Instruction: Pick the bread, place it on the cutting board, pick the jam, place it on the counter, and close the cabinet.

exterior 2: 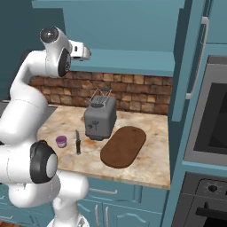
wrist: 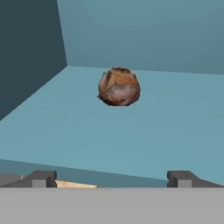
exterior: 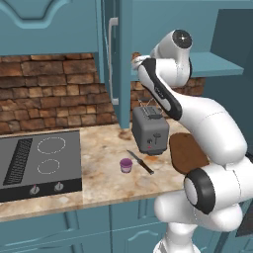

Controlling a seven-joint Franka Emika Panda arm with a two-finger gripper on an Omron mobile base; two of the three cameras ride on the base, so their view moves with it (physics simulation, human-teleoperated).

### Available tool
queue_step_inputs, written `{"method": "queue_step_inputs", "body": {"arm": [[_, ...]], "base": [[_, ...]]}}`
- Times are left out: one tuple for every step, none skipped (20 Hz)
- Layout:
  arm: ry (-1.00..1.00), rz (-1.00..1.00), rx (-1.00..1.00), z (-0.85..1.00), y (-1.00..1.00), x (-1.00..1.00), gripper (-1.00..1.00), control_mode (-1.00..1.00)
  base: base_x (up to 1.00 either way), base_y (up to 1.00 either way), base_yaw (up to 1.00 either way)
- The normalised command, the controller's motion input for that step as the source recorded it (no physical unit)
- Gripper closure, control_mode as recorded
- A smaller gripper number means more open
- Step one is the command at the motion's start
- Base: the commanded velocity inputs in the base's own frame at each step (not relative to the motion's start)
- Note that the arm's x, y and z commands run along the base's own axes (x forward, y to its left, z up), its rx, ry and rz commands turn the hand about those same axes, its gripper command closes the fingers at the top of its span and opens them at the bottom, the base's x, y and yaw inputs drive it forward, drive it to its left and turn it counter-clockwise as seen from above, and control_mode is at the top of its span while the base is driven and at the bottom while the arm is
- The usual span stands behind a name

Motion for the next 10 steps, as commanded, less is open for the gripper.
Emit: {"method": "queue_step_inputs", "body": {"arm": [[0.00, 0.00, 0.00, 0.00, 0.03, 0.30, -1.00, -1.00], [0.00, 0.00, 0.00, 0.00, 0.01, 0.27, -1.00, -1.00], [0.00, 0.00, 0.00, 0.00, 0.00, 0.26, -1.00, -1.00], [0.00, 0.00, 0.00, 0.00, 0.01, 0.29, -1.00, -1.00], [0.00, 0.00, 0.00, 0.00, 0.03, 0.27, -1.00, -1.00], [0.00, 0.00, 0.00, 0.00, 0.03, 0.27, -1.00, -1.00], [0.00, 0.00, 0.00, 0.00, 0.04, 0.24, -1.00, -1.00], [0.00, 0.00, 0.00, 0.00, 0.08, 0.22, -1.00, -1.00], [0.00, 0.00, 0.00, 0.00, 0.09, 0.22, -1.00, -1.00], [0.00, 0.00, 0.00, 0.00, 0.08, 0.21, -1.00, -1.00]], "base": [[0.00, 0.00, 0.00], [0.00, 0.00, 0.00], [0.00, 0.00, 0.00], [0.00, 0.00, 0.00], [0.00, 0.00, 0.00], [0.00, 0.00, 0.00], [0.00, 0.00, 0.00], [0.00, 0.00, 0.00], [0.00, 0.00, 0.00], [0.00, 0.00, 0.00]]}}
